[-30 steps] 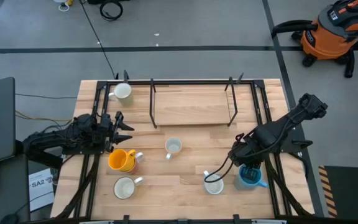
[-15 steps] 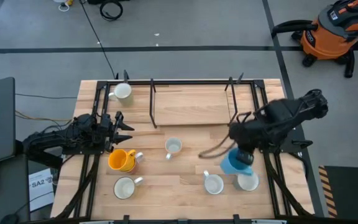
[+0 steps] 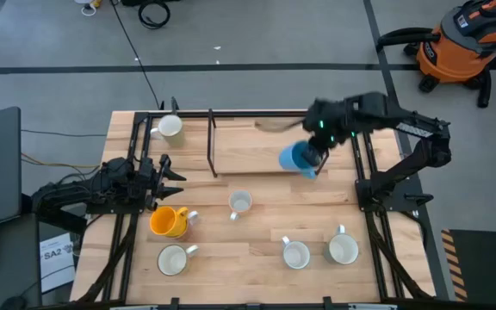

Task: Place coffee mugs
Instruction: Put the blue mug on the shelf

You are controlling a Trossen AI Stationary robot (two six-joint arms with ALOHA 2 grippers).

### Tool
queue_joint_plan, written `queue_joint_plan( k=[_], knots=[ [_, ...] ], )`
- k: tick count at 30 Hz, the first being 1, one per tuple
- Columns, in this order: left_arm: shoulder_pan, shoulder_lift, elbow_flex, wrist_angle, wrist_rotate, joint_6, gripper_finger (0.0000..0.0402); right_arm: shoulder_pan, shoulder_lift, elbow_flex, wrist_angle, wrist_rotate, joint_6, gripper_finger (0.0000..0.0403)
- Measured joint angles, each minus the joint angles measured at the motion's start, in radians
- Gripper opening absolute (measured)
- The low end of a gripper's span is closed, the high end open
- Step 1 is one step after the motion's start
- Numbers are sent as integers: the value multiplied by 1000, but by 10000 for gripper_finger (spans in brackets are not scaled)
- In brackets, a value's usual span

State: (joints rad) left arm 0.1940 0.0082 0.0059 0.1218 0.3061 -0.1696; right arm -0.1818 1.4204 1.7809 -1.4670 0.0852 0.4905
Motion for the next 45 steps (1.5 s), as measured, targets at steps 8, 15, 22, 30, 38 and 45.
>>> queue_joint_plan(
  k=[8, 15, 22, 30, 38, 45],
  knots=[
    [0, 0, 0, 0, 0, 0, 172, -301, 16, 0, 54, -5, -278, 28],
    [0, 0, 0, 0, 0, 0, 172, -456, 125, 0, 58, -98, -468, 29],
    [0, 0, 0, 0, 0, 0, 172, -534, 274, 0, 60, -106, -639, 29],
    [0, 0, 0, -1, 0, 0, 172, -598, 379, 0, 60, -107, -661, 29],
    [0, 0, 0, -1, 0, 0, 172, -643, 428, 0, 56, -105, -677, 29],
    [0, 0, 0, -1, 0, 0, 172, -670, 439, 0, 71, -102, -678, 29]
  ],
)
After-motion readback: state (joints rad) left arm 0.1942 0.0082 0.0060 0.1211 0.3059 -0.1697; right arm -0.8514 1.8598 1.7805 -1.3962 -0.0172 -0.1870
